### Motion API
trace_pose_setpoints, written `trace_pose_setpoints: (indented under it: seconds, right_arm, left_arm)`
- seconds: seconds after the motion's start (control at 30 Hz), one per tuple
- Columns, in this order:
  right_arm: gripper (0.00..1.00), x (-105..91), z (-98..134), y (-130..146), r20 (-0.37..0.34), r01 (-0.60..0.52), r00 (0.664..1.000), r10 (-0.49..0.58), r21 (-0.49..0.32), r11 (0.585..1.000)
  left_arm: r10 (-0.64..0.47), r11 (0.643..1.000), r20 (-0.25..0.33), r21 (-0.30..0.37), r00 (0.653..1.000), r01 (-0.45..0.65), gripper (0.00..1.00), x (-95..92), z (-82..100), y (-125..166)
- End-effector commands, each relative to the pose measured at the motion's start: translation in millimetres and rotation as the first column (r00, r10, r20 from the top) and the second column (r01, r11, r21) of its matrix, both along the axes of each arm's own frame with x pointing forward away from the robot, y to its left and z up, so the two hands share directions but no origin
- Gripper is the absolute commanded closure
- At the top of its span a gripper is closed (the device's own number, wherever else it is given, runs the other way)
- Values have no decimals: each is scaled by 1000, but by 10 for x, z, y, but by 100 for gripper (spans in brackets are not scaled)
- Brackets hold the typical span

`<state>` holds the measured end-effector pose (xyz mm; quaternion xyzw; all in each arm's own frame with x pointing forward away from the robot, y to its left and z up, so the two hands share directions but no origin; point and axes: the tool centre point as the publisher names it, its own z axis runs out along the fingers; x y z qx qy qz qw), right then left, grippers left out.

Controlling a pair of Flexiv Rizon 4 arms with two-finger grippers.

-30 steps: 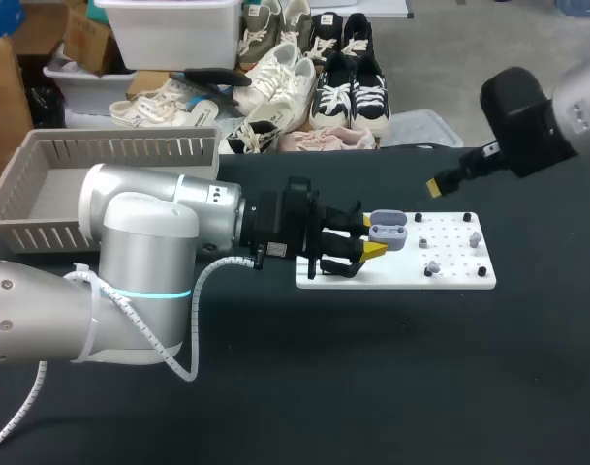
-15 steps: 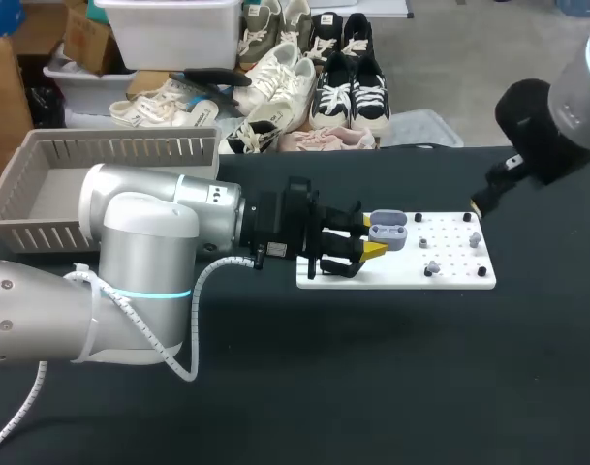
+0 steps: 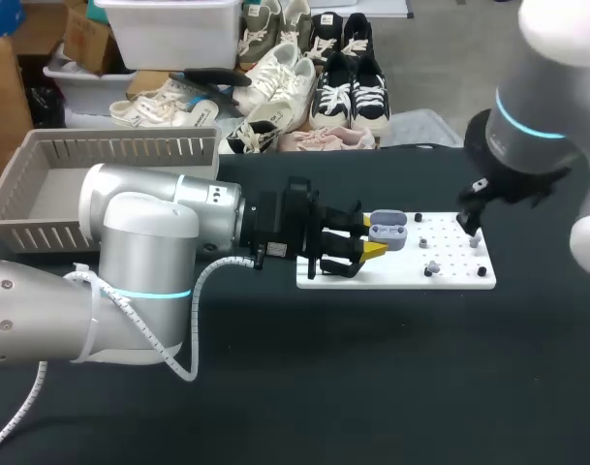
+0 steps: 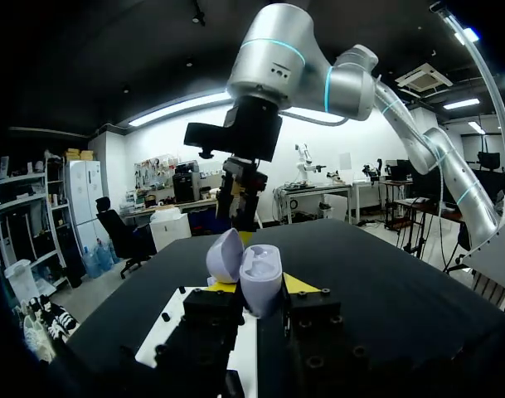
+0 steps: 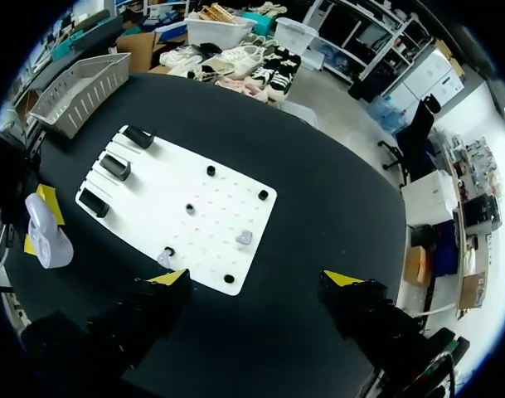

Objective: Pick up each earbud case from the left stands, insert the matching earbuds, close the lid, and place the case in the box.

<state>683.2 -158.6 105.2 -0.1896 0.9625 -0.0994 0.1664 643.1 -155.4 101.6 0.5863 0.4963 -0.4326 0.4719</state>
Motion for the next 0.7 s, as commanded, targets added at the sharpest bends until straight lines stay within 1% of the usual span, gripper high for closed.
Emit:
trace_pose_setpoints:
  seconds: [0.03,0.17,0.23,0.4,0.47,0.5,0.63,0.67,0.7]
  right_arm:
    - [0,105,-159,85,2,27,1000,-27,-61,998]
    - [3,124,-264,117,-27,26,999,-28,-67,997]
    - [2,141,-317,126,-38,23,999,-26,-70,997]
    - [7,190,-421,139,-62,22,998,-26,-66,998]
    - [12,205,-444,146,-68,22,997,-26,-62,998]
    - [19,213,-455,150,-70,21,997,-26,-62,998]
    - [24,219,-485,172,-85,22,996,-26,-52,998]
    - [36,217,-495,177,-87,22,996,-26,-51,998]
    - [39,219,-510,177,-88,22,996,-26,-51,998]
  left_arm:
    - [0,1000,1,-2,1000,0,100,3,-7,-1]
    - [0,1000,1,-2,1000,0,100,3,-7,-1]
    - [0,1000,1,-2,1000,0,100,3,-7,-1]
    - [0,1000,1,-2,1000,0,100,3,-7,-1]
    - [0,1000,1,-2,1000,0,100,3,-7,-1]
    - [0,1000,1,-2,1000,0,100,3,-7,-1]
    - [0,1000,1,-2,1000,0,100,3,-7,-1]
    - [0,1000,1,-2,1000,0,100,3,-7,-1]
    - [0,1000,1,-2,1000,0,100,3,-7,-1]
